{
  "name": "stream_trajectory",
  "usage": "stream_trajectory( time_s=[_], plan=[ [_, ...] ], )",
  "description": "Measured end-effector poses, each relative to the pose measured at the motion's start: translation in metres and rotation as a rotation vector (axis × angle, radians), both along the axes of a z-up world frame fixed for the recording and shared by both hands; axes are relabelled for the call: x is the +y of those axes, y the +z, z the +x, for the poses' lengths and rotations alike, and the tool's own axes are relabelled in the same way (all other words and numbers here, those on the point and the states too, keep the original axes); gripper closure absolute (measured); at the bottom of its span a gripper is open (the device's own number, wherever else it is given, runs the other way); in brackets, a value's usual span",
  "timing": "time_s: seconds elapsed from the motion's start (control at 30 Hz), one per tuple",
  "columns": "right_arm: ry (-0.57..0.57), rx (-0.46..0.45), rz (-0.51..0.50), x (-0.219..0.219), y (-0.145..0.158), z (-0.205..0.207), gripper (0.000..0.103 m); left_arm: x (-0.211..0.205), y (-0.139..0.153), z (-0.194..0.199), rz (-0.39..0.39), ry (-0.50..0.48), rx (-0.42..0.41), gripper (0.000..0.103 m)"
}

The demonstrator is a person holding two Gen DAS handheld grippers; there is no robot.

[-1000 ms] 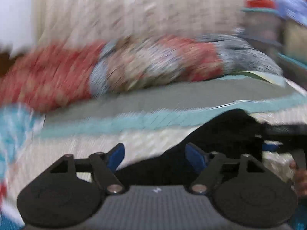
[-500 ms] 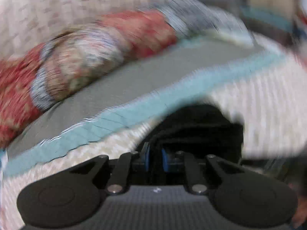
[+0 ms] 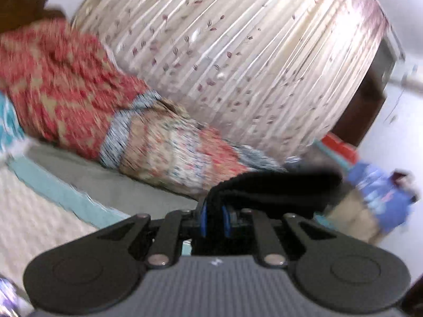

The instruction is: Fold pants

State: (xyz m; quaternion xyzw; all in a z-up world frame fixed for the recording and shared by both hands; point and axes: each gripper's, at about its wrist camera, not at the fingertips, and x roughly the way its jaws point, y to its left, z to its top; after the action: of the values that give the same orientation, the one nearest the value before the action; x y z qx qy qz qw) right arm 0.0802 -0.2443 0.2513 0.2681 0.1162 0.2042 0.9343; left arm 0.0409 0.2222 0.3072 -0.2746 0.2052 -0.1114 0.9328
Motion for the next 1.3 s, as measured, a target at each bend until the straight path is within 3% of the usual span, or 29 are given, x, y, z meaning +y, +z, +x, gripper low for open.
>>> stream_trajectory(
  time_s=[0.1, 0.17, 0.2, 0.27, 0.37, 0.43, 0.53, 0.67, 0.73, 0.8, 0.9, 0.97, 1.1, 1.3],
  plan=[
    [0.005, -0.095, -0.174, 0.006, 0.024, -0.039, 0.084, -0.004, -0.021, -0.016, 0.004, 0.009, 0.016, 0.092],
    [0.029, -0.073, -0.259, 0.017, 0.013, -0.054, 0.075, -0.005, -0.045, -0.023, 0.019, 0.029, 0.058, 0.092],
    [0.053, -0.044, -0.293, 0.024, -0.001, -0.058, 0.069, -0.002, -0.060, -0.026, 0.022, 0.047, 0.092, 0.092],
    [0.084, 0.021, -0.356, 0.031, -0.040, -0.066, 0.045, 0.006, -0.094, -0.024, 0.045, 0.105, 0.173, 0.092],
    [0.057, 0.184, -0.477, 0.044, -0.102, -0.068, 0.043, 0.013, -0.145, -0.022, 0.110, 0.192, 0.334, 0.092],
    [-0.020, 0.268, -0.544, 0.039, -0.133, -0.070, 0.044, 0.024, -0.178, -0.024, 0.114, 0.241, 0.437, 0.092],
    [-0.100, 0.354, -0.447, 0.008, -0.152, -0.083, 0.044, 0.041, -0.205, -0.034, 0.117, 0.304, 0.491, 0.092],
    [-0.229, 0.402, -0.388, -0.028, -0.157, -0.098, 0.044, 0.045, -0.209, -0.038, 0.123, 0.302, 0.476, 0.086],
    [-0.274, 0.419, -0.371, -0.043, -0.157, -0.103, 0.044, 0.037, -0.207, -0.034, 0.185, 0.318, 0.463, 0.073],
    [-0.311, 0.414, -0.372, -0.041, -0.158, -0.108, 0.044, 0.022, -0.204, -0.037, 0.251, 0.317, 0.423, 0.051],
    [-0.320, 0.381, -0.369, -0.042, -0.149, -0.103, 0.044, -0.002, -0.192, -0.040, 0.354, 0.272, 0.349, 0.045],
    [-0.316, 0.340, -0.380, -0.042, -0.141, -0.093, 0.044, -0.014, -0.184, -0.045, 0.380, 0.234, 0.306, 0.039],
    [-0.249, 0.318, -0.455, -0.035, -0.143, -0.051, 0.044, -0.032, -0.168, -0.049, 0.410, 0.172, 0.225, 0.007],
    [-0.189, 0.436, -0.500, -0.027, -0.172, 0.032, 0.044, -0.078, -0.183, -0.027, 0.628, 0.028, 0.256, 0.005]
  ],
)
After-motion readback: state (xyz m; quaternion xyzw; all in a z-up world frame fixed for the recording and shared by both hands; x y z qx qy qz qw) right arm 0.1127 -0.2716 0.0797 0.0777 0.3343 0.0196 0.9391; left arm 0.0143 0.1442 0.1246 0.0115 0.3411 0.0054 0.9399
